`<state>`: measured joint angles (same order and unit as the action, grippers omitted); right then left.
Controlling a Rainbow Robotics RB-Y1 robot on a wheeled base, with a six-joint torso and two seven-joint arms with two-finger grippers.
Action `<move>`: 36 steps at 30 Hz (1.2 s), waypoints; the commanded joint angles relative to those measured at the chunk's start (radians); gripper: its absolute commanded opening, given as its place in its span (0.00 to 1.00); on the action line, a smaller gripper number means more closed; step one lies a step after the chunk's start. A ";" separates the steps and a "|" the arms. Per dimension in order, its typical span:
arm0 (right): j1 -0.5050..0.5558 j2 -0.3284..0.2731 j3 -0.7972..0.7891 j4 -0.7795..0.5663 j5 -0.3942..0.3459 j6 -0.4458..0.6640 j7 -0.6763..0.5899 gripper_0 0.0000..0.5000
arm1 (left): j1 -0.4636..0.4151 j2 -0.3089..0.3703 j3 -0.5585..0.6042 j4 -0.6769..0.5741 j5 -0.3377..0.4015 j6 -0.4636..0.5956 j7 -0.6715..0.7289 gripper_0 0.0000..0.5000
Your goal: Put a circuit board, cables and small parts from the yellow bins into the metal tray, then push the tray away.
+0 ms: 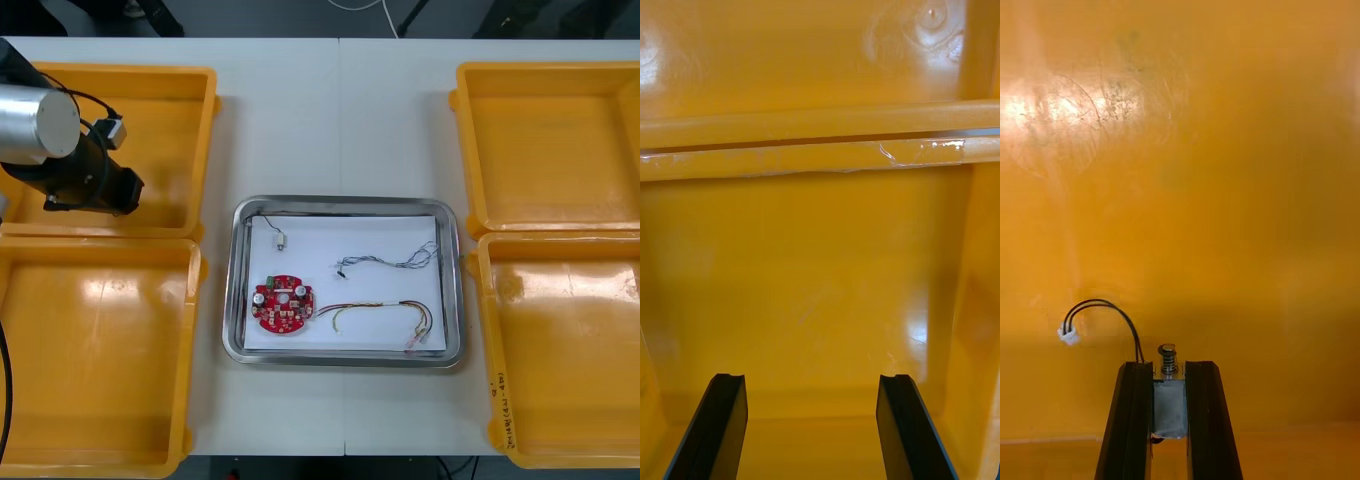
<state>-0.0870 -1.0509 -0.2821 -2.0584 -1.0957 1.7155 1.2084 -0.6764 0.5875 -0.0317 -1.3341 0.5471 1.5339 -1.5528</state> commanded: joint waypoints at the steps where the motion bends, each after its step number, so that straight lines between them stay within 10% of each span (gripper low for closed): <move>1: 0.012 -0.020 -0.035 -0.023 -0.009 -0.004 0.042 1.00 | -0.028 -0.011 0.076 -0.106 -0.021 0.097 0.106 0.00; 16: 0.010 -0.020 -0.035 -0.023 -0.012 -0.008 0.042 1.00 | -0.060 -0.103 0.122 -0.358 -0.105 0.386 0.125 0.00; 36: 0.010 -0.020 -0.035 -0.023 -0.007 -0.011 0.042 1.00 | -0.147 -0.247 -0.125 -0.505 -0.108 0.386 0.405 0.00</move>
<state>-0.0863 -1.0509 -0.2822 -2.0589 -1.0991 1.7136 1.2084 -0.7581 0.3768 -0.1000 -1.8016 0.4316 1.9124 -1.1956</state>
